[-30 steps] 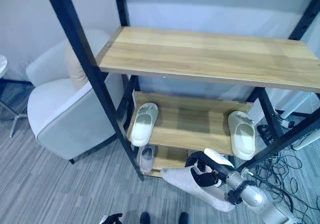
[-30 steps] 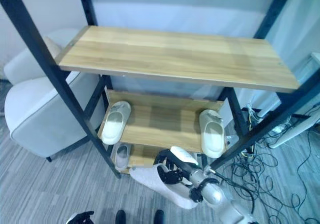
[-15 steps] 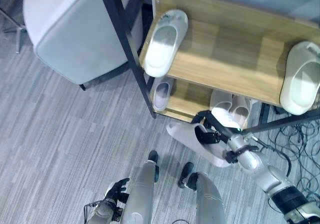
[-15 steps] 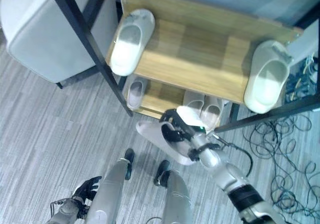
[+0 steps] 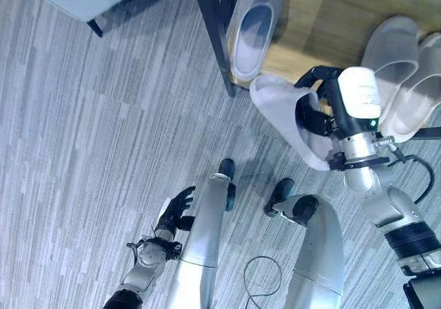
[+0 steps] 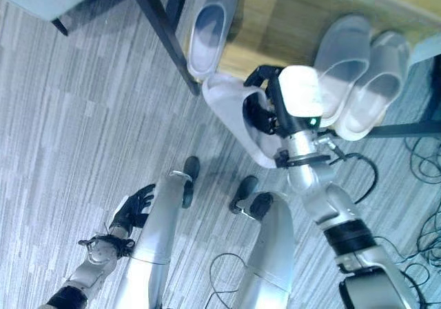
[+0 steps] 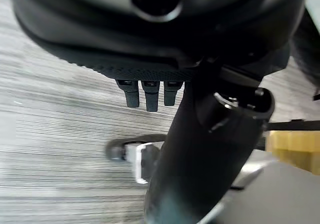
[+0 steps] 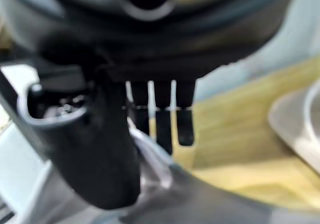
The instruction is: Arrange the slippers neatly on the shoe rack.
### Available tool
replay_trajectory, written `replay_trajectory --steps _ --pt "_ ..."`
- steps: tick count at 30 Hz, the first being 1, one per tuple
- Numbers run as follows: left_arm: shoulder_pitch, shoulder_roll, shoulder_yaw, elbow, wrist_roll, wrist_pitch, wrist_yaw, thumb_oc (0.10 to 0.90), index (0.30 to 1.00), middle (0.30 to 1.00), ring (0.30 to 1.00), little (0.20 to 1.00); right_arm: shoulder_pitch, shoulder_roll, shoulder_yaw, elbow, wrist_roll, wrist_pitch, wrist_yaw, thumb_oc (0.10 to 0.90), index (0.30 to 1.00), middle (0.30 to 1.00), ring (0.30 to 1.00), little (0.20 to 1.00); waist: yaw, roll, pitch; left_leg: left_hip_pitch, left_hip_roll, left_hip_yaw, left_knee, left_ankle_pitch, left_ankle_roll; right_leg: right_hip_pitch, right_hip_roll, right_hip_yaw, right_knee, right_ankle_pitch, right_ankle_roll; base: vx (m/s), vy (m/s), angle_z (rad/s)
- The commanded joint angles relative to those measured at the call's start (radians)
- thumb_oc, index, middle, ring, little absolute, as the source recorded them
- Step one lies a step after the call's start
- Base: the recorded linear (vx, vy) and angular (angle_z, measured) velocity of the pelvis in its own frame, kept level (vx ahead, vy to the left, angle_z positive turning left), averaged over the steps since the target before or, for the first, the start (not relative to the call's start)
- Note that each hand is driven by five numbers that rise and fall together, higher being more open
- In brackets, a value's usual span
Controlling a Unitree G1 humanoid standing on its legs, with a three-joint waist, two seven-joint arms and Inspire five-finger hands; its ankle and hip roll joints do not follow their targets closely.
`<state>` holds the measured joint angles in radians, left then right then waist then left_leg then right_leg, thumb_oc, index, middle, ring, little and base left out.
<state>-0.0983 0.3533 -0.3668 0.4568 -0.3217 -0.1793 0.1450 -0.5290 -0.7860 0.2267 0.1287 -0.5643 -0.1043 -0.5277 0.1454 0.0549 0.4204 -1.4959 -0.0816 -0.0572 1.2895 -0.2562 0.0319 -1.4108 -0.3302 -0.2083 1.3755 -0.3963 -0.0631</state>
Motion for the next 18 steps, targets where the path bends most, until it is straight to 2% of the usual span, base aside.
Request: replay_trajectory --steps 1,5,9,12,13,14,18 --pt "0.063 0.012 -0.04 -0.008 -0.003 -0.062 0.052 0.8 0.9 0.9 0.9 0.9 -0.019 -0.044 -0.056 -0.193 -0.066 -0.005 -0.134 0.4 0.3 0.3 0.3 0.3 -0.025 0.005 -0.096 -0.019 0.008 -0.05 -0.01 -0.071 -0.018 -0.036 0.02 0.06 -0.042 -0.012 0.045 0.12 0.011 0.01" --pt "0.066 0.045 -0.035 -0.081 -0.014 -0.062 0.077 0.8 0.9 0.9 0.9 0.9 -0.05 -0.039 -0.091 -0.257 -0.074 0.011 -0.176 0.4 0.3 0.3 0.3 0.3 -0.029 0.001 -0.062 -0.073 0.011 -0.047 0.139 -0.14 -0.011 -0.09 0.014 0.086 0.09 -0.063 0.032 0.12 -0.01 -0.04" --pt "0.051 0.105 -0.021 -0.207 -0.046 -0.086 0.131 0.8 0.9 0.9 0.9 0.9 -0.18 -0.086 -0.083 -0.308 -0.085 0.051 -0.202 0.4 0.3 0.3 0.3 0.3 -0.037 -0.011 0.099 -0.074 0.018 0.001 0.441 -0.284 0.001 -0.125 0.016 0.153 0.381 -0.166 0.019 0.18 -0.02 -0.09" --pt "0.065 0.133 -0.044 -0.253 -0.043 -0.089 0.142 0.8 0.9 0.9 0.9 0.9 -0.224 -0.095 -0.039 -0.304 -0.085 0.07 -0.196 0.4 0.3 0.3 0.3 0.3 -0.027 -0.015 0.1 -0.074 0.031 0.007 0.532 -0.349 0.004 -0.142 0.026 0.189 0.48 -0.201 0.016 0.13 0.01 -0.14" --pt "0.067 0.133 -0.043 -0.254 -0.043 -0.089 0.142 0.8 0.9 0.9 0.9 0.9 -0.227 -0.094 -0.036 -0.302 -0.085 0.07 -0.196 0.4 0.3 0.3 0.3 0.3 -0.027 -0.017 0.1 -0.074 0.033 0.009 0.536 -0.353 0.004 -0.144 0.027 0.19 0.483 -0.203 0.016 0.13 0.043 -0.21" --pt "0.097 0.168 -0.061 -0.309 -0.05 -0.094 0.155 0.8 0.9 0.9 0.9 0.9 -0.295 -0.109 0.027 -0.269 -0.082 0.101 -0.176 0.4 0.3 0.3 0.3 0.3 -0.017 -0.009 0.1 -0.074 0.046 -0.001 0.622 -0.41 0.003 -0.159 0.037 0.222 0.581 -0.239 0.015 0.12 0.046 -0.16" --pt "0.13 0.196 -0.085 -0.344 -0.084 -0.104 0.165 0.8 0.9 0.9 0.9 0.9 -0.399 -0.128 0.124 -0.184 -0.06 0.13 -0.172 0.4 0.3 0.3 0.3 0.3 -0.005 0.019 0.1 -0.074 0.054 -0.009 0.716 -0.467 0.001 -0.159 0.043 0.246 0.684 -0.278 0.004 0.07 0.032 -0.21"
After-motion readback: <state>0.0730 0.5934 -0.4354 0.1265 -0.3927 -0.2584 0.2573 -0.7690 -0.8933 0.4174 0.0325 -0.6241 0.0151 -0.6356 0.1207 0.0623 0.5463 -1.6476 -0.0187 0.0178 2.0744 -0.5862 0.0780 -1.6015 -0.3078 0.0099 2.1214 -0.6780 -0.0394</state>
